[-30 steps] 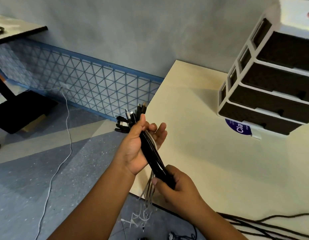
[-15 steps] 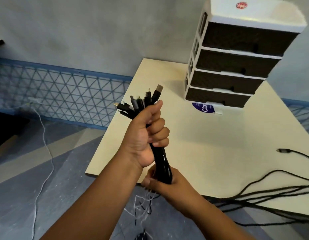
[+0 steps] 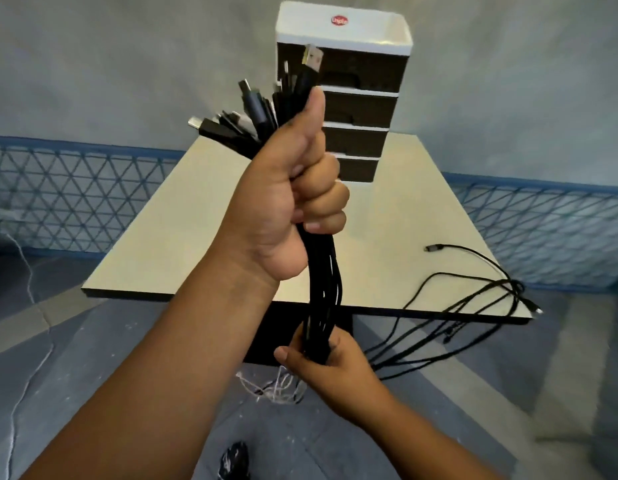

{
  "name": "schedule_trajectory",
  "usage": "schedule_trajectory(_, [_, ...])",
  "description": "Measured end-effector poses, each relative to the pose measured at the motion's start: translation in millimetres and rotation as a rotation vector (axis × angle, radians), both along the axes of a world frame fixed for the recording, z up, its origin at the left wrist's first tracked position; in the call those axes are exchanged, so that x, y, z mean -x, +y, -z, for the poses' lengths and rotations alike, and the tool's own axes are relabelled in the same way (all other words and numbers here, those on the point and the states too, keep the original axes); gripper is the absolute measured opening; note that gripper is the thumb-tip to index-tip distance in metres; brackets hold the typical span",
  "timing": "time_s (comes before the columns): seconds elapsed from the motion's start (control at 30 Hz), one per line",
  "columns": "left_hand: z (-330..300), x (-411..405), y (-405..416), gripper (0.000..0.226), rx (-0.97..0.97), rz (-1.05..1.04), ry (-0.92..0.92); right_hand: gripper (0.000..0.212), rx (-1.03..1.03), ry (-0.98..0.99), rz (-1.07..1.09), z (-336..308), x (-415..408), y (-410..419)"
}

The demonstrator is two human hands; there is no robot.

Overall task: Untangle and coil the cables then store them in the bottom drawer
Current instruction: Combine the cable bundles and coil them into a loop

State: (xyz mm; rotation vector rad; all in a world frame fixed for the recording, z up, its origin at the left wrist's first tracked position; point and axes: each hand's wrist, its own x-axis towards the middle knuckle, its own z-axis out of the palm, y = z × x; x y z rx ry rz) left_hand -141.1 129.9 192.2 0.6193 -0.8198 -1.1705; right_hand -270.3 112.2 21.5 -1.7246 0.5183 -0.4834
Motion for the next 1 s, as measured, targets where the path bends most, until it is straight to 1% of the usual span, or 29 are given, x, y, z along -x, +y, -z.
schedule_trajectory(0.13, [-26,41,3,0.055,0.037,-0.065,-0.091,0.028,0.158,0.132,-0.004,12,36,-2])
schedule_trajectory(0.23, [-32,65,1,0.055,0.011,-0.12,-0.101,0.027,0.185,0.175,0.005,19,53,-1])
schedule_trajectory(0.3, [-36,72,-3,0.055,0.012,-0.13,-0.063,0.029,0.159,0.174,0.019,19,59,-2])
schedule_trajectory(0.37, [-41,75,-7,0.054,0.053,-0.143,-0.015,0.031,0.124,0.2,0.039,13,62,-3])
schedule_trajectory(0.47, [-52,76,-16,0.052,0.074,-0.2,0.012,0.041,-0.007,0.212,0.095,3,60,-5])
schedule_trajectory(0.53, [-59,75,-23,0.051,0.072,-0.23,0.054,0.045,-0.037,0.213,0.132,-5,57,-8])
schedule_trajectory(0.63, [-73,62,-29,0.05,0.107,-0.289,0.107,0.043,-0.096,0.121,0.166,-16,53,-13])
schedule_trajectory(0.73, [-91,44,-29,0.046,0.159,-0.336,0.168,0.037,-0.085,0.015,0.154,-33,55,-21])
schedule_trajectory(0.8, [-104,35,-29,0.044,0.171,-0.368,0.193,0.035,-0.051,0.001,0.091,-42,58,-29])
schedule_trajectory(0.9, [-124,27,-28,0.045,0.19,-0.39,0.236,0.033,0.023,0.102,0.056,-43,60,-36])
schedule_trajectory(1.0, [-141,20,-26,0.045,0.218,-0.387,0.273,0.032,0.022,0.189,0.075,-30,60,-42])
